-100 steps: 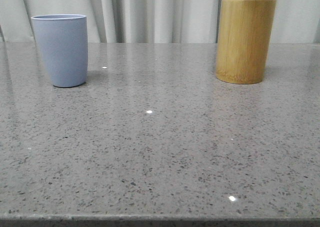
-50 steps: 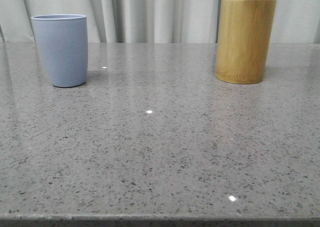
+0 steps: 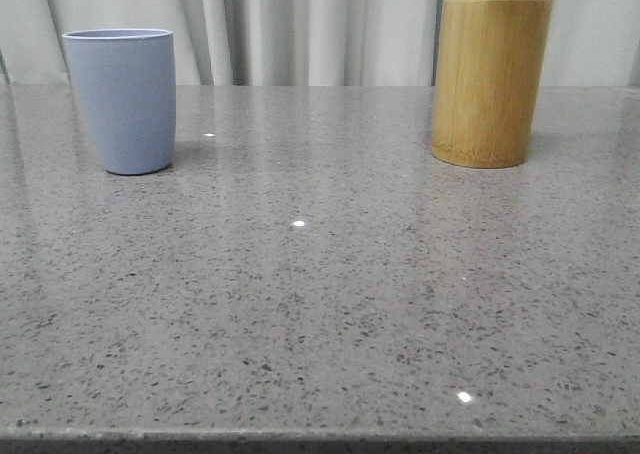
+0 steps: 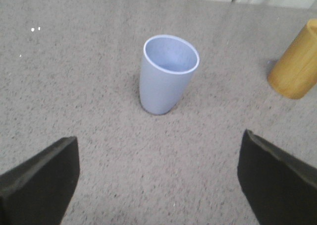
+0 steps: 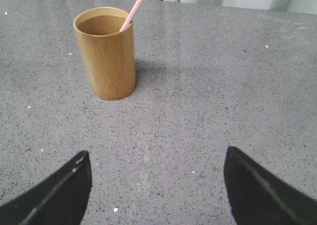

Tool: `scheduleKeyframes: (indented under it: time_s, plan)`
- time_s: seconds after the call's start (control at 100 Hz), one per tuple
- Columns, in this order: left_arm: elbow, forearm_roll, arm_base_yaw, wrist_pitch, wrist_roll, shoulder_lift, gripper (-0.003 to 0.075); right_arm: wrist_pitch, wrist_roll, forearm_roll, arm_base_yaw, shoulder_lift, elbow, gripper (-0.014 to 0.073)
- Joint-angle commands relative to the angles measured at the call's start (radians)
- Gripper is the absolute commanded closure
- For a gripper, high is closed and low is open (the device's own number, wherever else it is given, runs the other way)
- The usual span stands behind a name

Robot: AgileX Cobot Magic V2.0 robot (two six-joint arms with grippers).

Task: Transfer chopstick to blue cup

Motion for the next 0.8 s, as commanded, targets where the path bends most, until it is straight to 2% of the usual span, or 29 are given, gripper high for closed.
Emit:
scheduleKeyframes:
  time_s: [0.0, 0.2, 0.55, 0.79]
  plan:
    - [-0.047, -0.052, 0.001, -0.088, -0.004, 0.023, 0.0119, -0.077, -0.012, -0.003, -0.008, 0.016, -0.032, 0.0032]
    - [-0.173, -0.072, -0.001, -0.061, -0.002, 0.164, 0.0125, -0.078, -0.012, -0.003, -0.008, 0.016, -0.032, 0.0032]
    - [-0.432, -0.074, -0.003, -0.004, 0.024, 0.546, 0.0135, -0.077, -0.012, -0.003, -0.008, 0.016, -0.032, 0.0032]
    - [-0.542, -0.061, -0.063, -0.009, 0.024, 0.758, 0.0167, -0.077, -0.012, -0.003, -0.008, 0.016, -0.032, 0.0032]
